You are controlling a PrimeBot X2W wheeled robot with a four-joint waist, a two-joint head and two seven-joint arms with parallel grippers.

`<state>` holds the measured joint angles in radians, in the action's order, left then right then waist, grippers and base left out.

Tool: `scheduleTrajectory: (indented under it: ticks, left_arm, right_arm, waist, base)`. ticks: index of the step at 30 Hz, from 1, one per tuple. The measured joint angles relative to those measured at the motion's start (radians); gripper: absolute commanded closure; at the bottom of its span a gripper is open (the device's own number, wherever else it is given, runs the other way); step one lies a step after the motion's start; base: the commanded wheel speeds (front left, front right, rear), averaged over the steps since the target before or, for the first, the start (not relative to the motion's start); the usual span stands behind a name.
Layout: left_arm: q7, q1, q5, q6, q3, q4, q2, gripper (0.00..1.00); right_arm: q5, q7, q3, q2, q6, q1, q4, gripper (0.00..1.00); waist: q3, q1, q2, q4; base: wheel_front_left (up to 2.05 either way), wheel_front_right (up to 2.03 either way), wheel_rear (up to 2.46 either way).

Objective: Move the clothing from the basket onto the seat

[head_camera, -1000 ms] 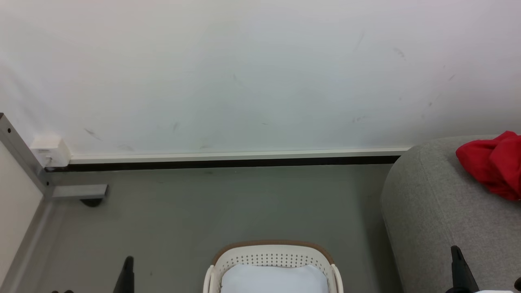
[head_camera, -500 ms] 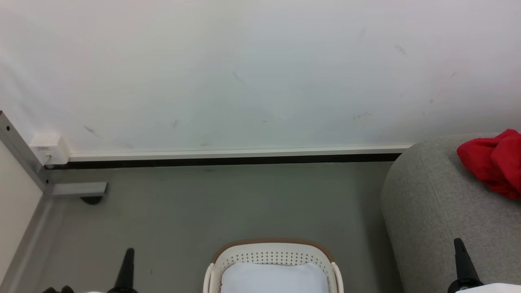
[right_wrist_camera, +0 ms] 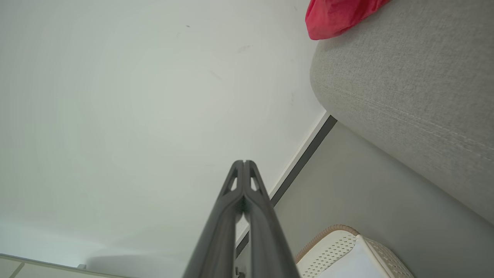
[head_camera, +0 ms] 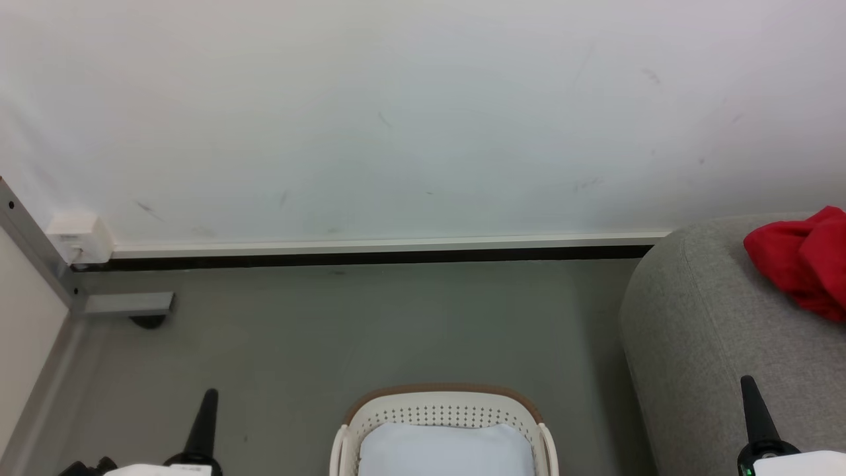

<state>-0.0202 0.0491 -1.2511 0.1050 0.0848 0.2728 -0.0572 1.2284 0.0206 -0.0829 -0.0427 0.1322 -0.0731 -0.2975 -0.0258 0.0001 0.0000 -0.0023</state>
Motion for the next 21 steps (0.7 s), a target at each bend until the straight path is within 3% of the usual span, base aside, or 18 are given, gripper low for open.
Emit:
scheduleTrajectory:
  ticks: [21]
  left_arm:
    - [-0.045, 0.027, -0.17, 0.011, 0.013, -0.014, 0.004, 1.0]
  right_arm:
    - [0.186, 0.046, -0.016, -0.002, 0.0, -0.013, 0.025, 1.0]
  waist:
    - [0.013, -0.0001, 0.0, 0.001]
  base:
    - [0.0, 0.0, 0.0]
